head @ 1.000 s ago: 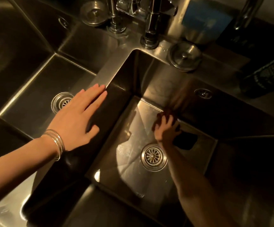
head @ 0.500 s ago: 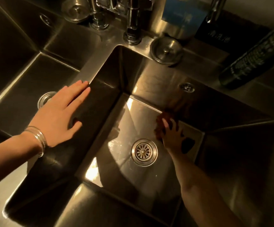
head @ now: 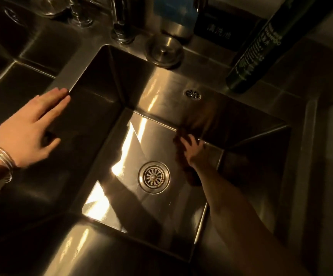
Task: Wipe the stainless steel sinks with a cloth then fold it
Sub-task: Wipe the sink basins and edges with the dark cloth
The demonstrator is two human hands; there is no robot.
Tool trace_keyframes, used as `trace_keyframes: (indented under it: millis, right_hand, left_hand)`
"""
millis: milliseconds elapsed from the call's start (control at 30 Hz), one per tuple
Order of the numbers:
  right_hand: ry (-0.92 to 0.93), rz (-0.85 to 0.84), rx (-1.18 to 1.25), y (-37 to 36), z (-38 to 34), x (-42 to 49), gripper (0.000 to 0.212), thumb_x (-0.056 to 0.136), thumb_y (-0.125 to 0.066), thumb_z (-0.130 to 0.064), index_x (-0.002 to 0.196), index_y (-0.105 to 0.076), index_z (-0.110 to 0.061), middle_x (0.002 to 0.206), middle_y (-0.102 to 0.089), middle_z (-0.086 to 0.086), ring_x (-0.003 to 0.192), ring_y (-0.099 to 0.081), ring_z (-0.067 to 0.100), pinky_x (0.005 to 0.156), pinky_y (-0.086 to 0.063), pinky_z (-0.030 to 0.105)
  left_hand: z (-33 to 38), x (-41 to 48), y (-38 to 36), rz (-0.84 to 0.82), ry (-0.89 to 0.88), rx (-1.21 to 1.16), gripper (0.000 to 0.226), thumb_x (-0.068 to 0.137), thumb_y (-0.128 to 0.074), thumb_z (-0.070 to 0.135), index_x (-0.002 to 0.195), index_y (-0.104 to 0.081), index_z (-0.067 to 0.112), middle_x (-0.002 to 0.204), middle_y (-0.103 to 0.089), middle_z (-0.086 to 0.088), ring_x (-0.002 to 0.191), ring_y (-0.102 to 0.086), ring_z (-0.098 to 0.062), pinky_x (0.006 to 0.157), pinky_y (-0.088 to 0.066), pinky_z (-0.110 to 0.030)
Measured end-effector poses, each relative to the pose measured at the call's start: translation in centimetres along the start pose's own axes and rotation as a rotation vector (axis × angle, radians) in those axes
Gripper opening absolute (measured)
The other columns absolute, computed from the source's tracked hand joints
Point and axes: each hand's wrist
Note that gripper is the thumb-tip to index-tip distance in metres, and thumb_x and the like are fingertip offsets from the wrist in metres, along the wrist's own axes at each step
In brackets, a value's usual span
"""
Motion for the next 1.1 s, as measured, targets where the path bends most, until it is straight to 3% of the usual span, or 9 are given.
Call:
trace_keyframes:
  millis: [167, 267, 333, 467, 533, 700, 833, 967, 1100]
  right_hand:
    - [-0.418, -0.056, 0.038, -2.4, 1.3, -7.0, 0.062, 0.098, -0.039, -0.034, 0.151, -0.009, -0.022, 0.157, -0.007, 0.014, 0.14, -0.015, 0.042, 0.11, -0.026, 0.05]
    - [-0.47, -0.121, 0.106, -3.7, -2.0, -11.4, 0.058, 0.098, -0.037, -0.029, 0.15, -0.014, -0.019, 0.156, -0.007, 0.016, 0.136, -0.021, 0.043, 0.109, -0.028, 0.047]
    - [-0.334, -0.207, 0.078, -4.7, -6.1, -14.3, 0.056, 0.097, -0.037, -0.027, 0.149, -0.016, -0.021, 0.156, -0.005, 0.016, 0.132, -0.025, 0.045, 0.107, -0.03, 0.045]
    - [0.249, -0.288, -0.12, -4.8, -7.0, -15.1, 0.066, 0.098, -0.041, -0.028, 0.15, -0.002, -0.034, 0.159, 0.005, 0.005, 0.138, -0.014, 0.044, 0.109, -0.028, 0.048]
    - [0.183, -0.333, -0.134, -4.1, -5.7, -14.2, 0.065, 0.099, -0.04, -0.021, 0.149, -0.002, -0.039, 0.159, 0.007, -0.001, 0.139, -0.012, 0.043, 0.108, -0.031, 0.048]
    - [-0.182, -0.502, -0.082, -5.6, -8.7, -18.7, 0.061, 0.098, -0.035, -0.01, 0.15, -0.006, -0.021, 0.153, -0.002, 0.021, 0.13, -0.026, 0.052, 0.101, -0.038, 0.054]
    - [0.018, -0.656, -0.077, -5.3, -10.9, -22.4, 0.066, 0.097, -0.044, -0.013, 0.151, -0.006, -0.02, 0.155, 0.005, 0.022, 0.139, -0.017, 0.045, 0.11, -0.029, 0.05]
    - [0.275, -0.878, 0.01, -2.1, -11.8, -23.5, 0.051, 0.095, -0.045, -0.014, 0.145, -0.032, -0.017, 0.149, -0.029, 0.018, 0.132, -0.034, 0.04, 0.107, -0.031, 0.049]
    - [0.188, -1.042, 0.293, 2.3, -10.5, -25.7, 0.056, 0.084, -0.052, -0.006, 0.138, -0.045, -0.018, 0.139, -0.047, 0.013, 0.113, -0.053, 0.027, 0.097, -0.045, 0.036]
  left_hand:
    - [0.2, 0.0, 0.1, -0.026, 0.014, -0.005, 0.118, 0.052, -0.078, -0.004, 0.149, -0.013, 0.017, 0.156, -0.015, -0.011, 0.142, -0.017, -0.031, 0.112, -0.021, -0.056]
    - [0.8, 0.0, 0.8, -0.009, -0.001, 0.0, 0.113, 0.053, -0.076, -0.004, 0.148, -0.019, 0.015, 0.155, -0.008, 0.003, 0.142, -0.017, -0.028, 0.118, -0.012, -0.038]
    - [1.3, 0.0, 1.4, -0.013, 0.0, 0.008, 0.11, 0.054, -0.076, -0.005, 0.147, -0.02, 0.01, 0.153, -0.005, 0.008, 0.141, -0.016, -0.025, 0.118, -0.007, -0.028]
    - [1.9, 0.1, 1.7, -0.037, 0.032, 0.038, 0.107, 0.053, -0.078, -0.005, 0.145, -0.024, 0.004, 0.151, -0.012, 0.0, 0.141, -0.008, -0.014, 0.116, -0.001, -0.02]
    - [2.2, 0.1, 2.0, -0.061, 0.058, 0.069, 0.107, 0.052, -0.08, -0.003, 0.144, -0.025, 0.002, 0.15, -0.017, -0.006, 0.141, -0.005, -0.012, 0.115, 0.001, -0.019]
    - [4.3, -1.0, 2.6, -0.027, 0.117, 0.086, 0.098, 0.055, -0.083, 0.003, 0.139, -0.035, -0.004, 0.149, -0.025, -0.021, 0.136, -0.026, -0.035, 0.115, -0.007, -0.033]
    - [7.0, -4.4, 3.2, 0.05, 0.215, 0.014, 0.067, 0.068, -0.067, 0.016, 0.128, -0.049, -0.008, 0.143, -0.035, -0.025, 0.132, -0.032, -0.042, 0.11, -0.022, -0.051]
    - [9.6, -10.3, 3.4, -0.034, 0.199, -0.028, 0.065, 0.067, -0.068, 0.016, 0.126, -0.053, -0.007, 0.139, -0.043, -0.024, 0.132, -0.033, -0.038, 0.107, -0.021, -0.056]
    - [11.4, -14.6, 3.5, -0.123, 0.152, -0.066, 0.066, 0.079, -0.039, 0.044, 0.125, -0.056, 0.001, 0.135, -0.051, -0.014, 0.132, -0.036, -0.03, 0.108, -0.024, -0.053]
Point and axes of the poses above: each hand's wrist, its own x-axis towards the middle knuckle, its own y-axis out of the back of the hand, z = x × y
